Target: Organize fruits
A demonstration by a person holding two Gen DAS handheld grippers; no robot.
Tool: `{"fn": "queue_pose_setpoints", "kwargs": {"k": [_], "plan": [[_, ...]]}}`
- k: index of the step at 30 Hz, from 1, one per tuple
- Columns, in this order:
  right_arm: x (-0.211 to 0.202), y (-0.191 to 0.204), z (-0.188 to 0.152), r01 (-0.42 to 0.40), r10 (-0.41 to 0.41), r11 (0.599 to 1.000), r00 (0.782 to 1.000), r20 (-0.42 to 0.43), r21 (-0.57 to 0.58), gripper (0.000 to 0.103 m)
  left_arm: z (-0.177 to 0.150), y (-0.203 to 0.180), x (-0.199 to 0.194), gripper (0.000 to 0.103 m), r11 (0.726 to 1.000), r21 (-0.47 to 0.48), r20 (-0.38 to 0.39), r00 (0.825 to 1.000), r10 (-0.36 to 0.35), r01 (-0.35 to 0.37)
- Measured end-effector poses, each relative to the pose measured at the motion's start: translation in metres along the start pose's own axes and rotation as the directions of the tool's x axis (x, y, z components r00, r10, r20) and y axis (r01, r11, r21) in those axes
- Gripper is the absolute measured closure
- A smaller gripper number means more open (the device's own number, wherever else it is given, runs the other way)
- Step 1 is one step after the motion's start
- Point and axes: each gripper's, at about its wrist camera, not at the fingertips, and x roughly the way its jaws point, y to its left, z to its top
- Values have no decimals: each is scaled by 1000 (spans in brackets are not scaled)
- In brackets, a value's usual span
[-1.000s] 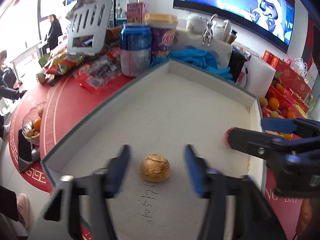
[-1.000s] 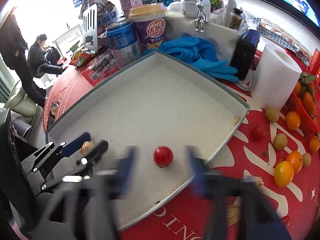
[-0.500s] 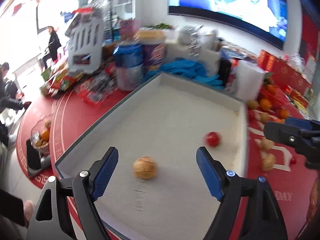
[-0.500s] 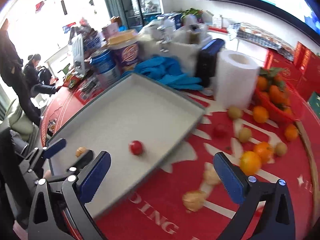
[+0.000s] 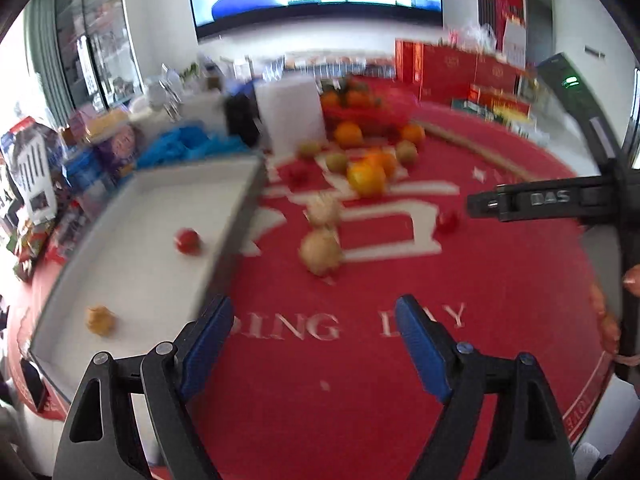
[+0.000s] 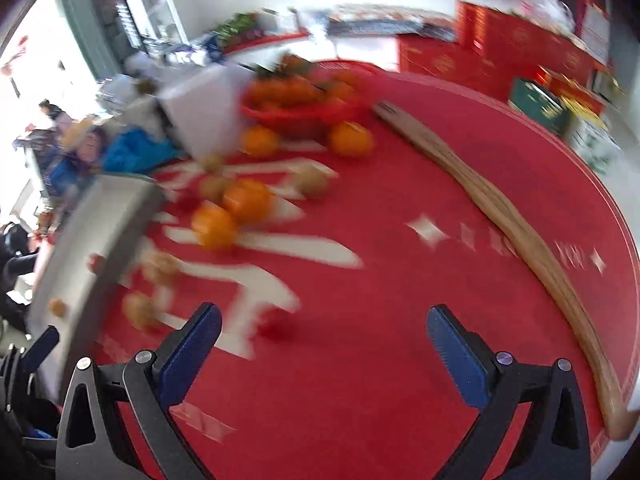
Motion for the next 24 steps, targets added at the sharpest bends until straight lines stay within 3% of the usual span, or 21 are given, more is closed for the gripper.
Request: {"fn": "queue_pose_setpoints", "kwargs": {"k": [4,7,10,13,24], "plan": [[3,-17,-17,64,-64,998,998,-13,-17,0,-4,-4,20,17,999,-49,-78,997,-10,7],[6,-14,-22,119,-119,991,993,9,-66,0,-1,-6,29,17,996,-84,-75,997,2,-8],[5,-13,-22,115,-112,991,993,36,-74,0,5,-8,36,11,996,-90,-64,998,21,-26],[4,-12,-23,114,-108,990,992,71,-79,0,9,-3,43,1,991,-131,-97,995,-27,14],[5,-12,-23,124,-118,989,990,79,-75,0,9,-5,43,1,993,-120,-101,994,-27,15]]}}
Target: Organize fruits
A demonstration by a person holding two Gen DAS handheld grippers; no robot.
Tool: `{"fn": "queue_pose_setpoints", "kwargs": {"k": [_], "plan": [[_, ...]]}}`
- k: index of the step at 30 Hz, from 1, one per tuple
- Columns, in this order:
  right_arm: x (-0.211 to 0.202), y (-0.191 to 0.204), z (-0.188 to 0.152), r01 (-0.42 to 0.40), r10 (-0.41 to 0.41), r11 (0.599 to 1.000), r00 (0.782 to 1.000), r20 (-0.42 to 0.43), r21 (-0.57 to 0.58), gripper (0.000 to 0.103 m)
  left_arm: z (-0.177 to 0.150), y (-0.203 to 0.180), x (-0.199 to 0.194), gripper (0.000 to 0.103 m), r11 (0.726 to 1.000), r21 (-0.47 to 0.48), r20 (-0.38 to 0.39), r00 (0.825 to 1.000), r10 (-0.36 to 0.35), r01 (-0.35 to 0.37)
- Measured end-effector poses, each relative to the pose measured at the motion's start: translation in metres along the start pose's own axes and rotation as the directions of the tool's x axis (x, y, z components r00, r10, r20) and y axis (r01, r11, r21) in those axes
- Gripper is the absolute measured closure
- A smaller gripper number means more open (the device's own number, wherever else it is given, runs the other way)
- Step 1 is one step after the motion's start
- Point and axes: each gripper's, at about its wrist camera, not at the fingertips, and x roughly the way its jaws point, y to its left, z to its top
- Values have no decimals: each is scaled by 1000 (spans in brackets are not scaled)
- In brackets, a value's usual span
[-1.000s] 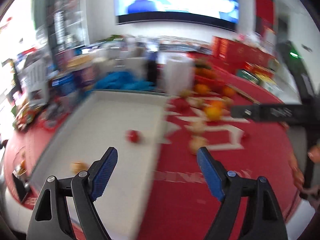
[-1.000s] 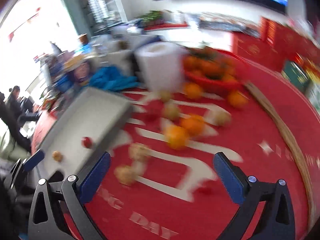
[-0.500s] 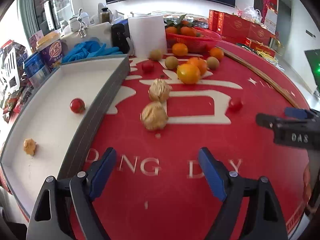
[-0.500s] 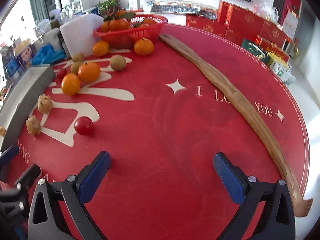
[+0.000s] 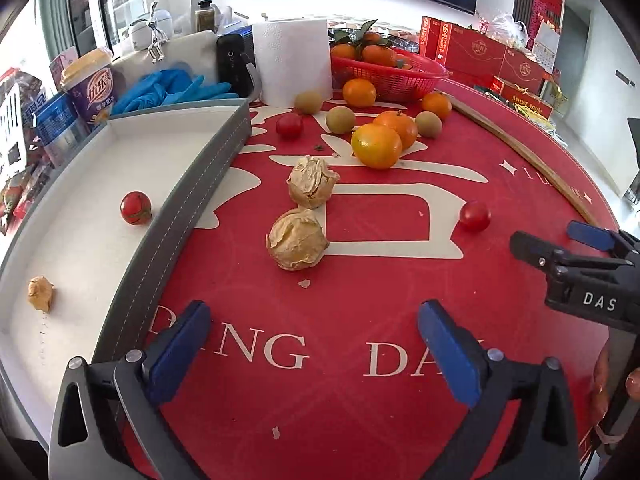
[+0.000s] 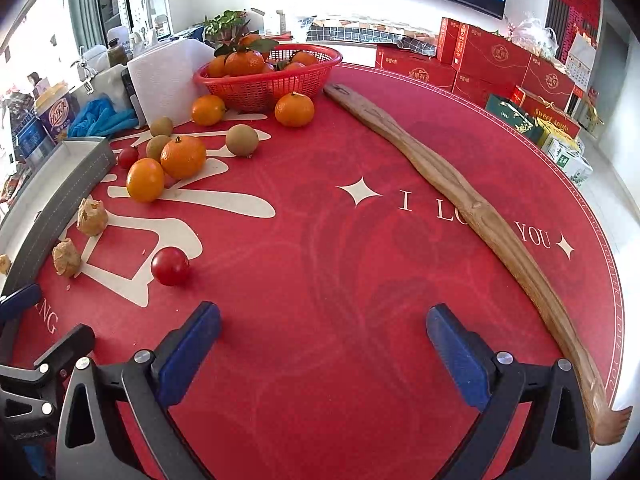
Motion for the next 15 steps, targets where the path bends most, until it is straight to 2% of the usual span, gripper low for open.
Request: {"fn": "queue_pose_setpoints", "kwargs": {"k": [15], "plan": [[3,1,2,0,0,1000,1000,-1,1,0,0,0,0,1,1000,0,1,1000,0,0]]}}
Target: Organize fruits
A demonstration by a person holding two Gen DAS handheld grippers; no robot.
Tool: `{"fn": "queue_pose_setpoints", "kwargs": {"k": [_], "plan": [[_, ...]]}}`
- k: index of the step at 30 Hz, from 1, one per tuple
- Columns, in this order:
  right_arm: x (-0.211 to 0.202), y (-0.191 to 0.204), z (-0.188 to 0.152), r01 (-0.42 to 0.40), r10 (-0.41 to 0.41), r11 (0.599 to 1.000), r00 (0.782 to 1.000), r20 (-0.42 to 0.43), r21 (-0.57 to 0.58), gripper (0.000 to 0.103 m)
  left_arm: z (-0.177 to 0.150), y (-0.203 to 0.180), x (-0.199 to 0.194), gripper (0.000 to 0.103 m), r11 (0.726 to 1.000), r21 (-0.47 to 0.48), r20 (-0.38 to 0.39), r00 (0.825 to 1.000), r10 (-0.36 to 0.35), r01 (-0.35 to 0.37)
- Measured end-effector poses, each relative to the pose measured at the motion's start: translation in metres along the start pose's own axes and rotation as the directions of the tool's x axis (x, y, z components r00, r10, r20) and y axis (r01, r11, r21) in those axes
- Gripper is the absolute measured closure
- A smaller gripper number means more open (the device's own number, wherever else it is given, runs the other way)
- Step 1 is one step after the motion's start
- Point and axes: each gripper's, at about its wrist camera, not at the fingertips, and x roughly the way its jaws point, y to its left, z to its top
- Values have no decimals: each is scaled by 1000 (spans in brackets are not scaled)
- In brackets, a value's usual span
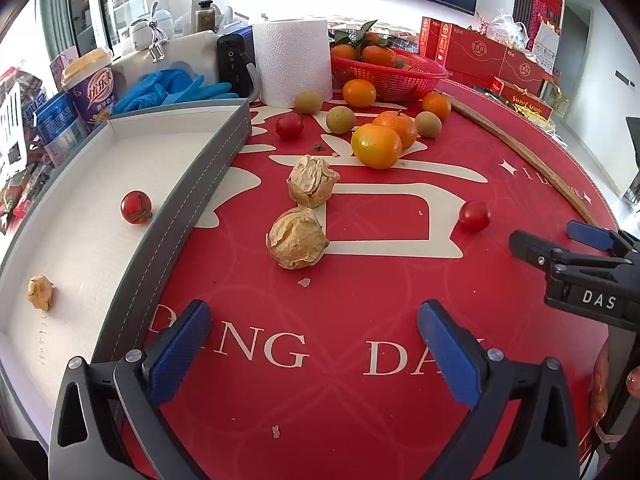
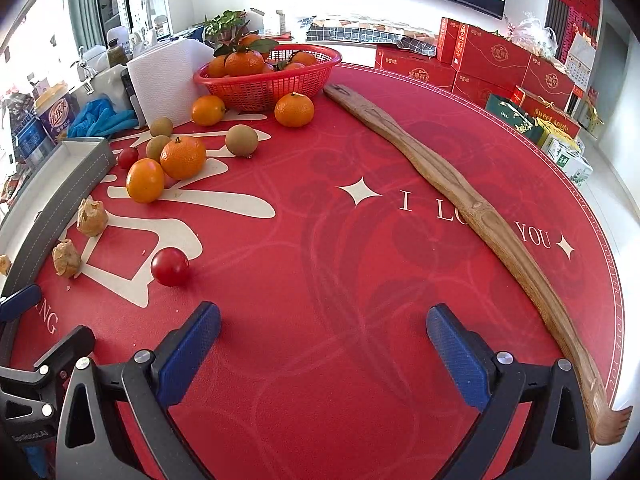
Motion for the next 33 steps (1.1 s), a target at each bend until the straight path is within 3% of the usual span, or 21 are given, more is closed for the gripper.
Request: {"fn": "queue_pose_setpoints", "kwargs": {"k": [28,33], "plan": [[0,0,0,1,-1,1000,1000,0,0,0,-1,0,-1,0,1000,1,0,1000,-2,2],[0,0,0,1,-1,1000,1000,0,0,0,2,3,-3,0,999,33,-49,998,-35,36]]}}
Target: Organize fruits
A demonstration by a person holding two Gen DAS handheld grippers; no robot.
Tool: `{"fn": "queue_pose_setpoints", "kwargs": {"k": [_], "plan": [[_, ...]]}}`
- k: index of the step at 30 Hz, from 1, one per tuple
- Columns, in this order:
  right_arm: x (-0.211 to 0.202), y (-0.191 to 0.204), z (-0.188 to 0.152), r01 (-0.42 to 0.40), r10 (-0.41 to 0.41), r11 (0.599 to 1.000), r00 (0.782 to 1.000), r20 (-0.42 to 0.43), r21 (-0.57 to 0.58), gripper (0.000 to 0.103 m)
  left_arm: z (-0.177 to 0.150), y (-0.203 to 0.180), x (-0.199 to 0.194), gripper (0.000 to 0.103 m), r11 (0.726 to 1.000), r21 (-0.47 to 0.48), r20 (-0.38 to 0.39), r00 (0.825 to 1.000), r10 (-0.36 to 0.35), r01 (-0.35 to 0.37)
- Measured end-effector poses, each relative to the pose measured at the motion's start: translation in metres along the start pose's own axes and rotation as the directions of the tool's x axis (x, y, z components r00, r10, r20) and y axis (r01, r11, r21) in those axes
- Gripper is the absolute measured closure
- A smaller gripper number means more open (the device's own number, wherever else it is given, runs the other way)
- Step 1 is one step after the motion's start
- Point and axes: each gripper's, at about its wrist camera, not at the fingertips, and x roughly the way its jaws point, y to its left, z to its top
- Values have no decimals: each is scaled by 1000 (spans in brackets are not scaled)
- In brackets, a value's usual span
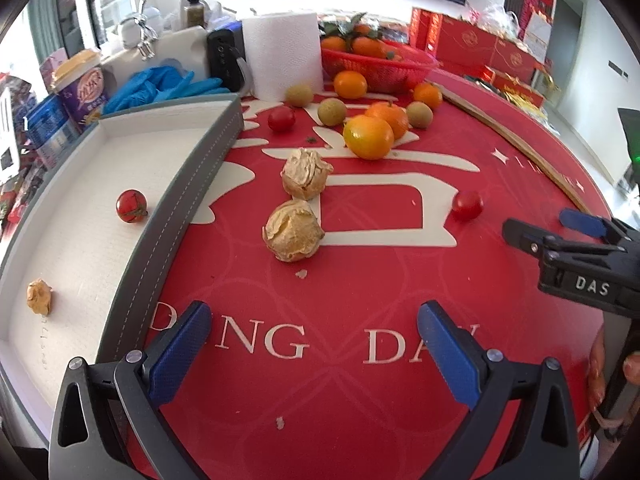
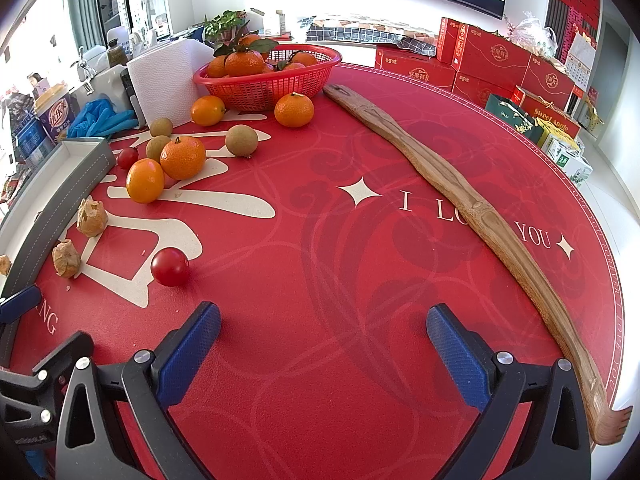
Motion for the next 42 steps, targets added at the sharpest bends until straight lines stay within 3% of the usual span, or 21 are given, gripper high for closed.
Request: {"fn": "queue_pose_setpoints", "kwargs": {"k": [6,12,16,21,23,25,42], "plan": [[1,0,0,0,0,1000,1000,0,0,0,15,12,-9,0,1000,-21,48,999,3,-2],[1,0,0,0,0,1000,1000,0,0,0,29,17,8,12,999,-35,13,1000,-8,9],[0,0,0,0,0,1000,1000,0,0,0,31,11,16,20,999,-11,14,999,45,-45],[0,0,0,0,0,1000,1000,-1,0,0,38,8,17,43,999,-17,13,999,31,-31],[0,0,0,0,0,1000,1000,0,0,0,39,5,17,62,1000,-6,18,1000,23,-23],[0,0,0,0,0,1000,1000,-1,0,0,39,2,16,74,1000,10,23,1000,18,-19],[2,6,2,-3,3,1000,1000,-2,-6,0,25,10,8,74,999,-20,41,998,38,-37]]}}
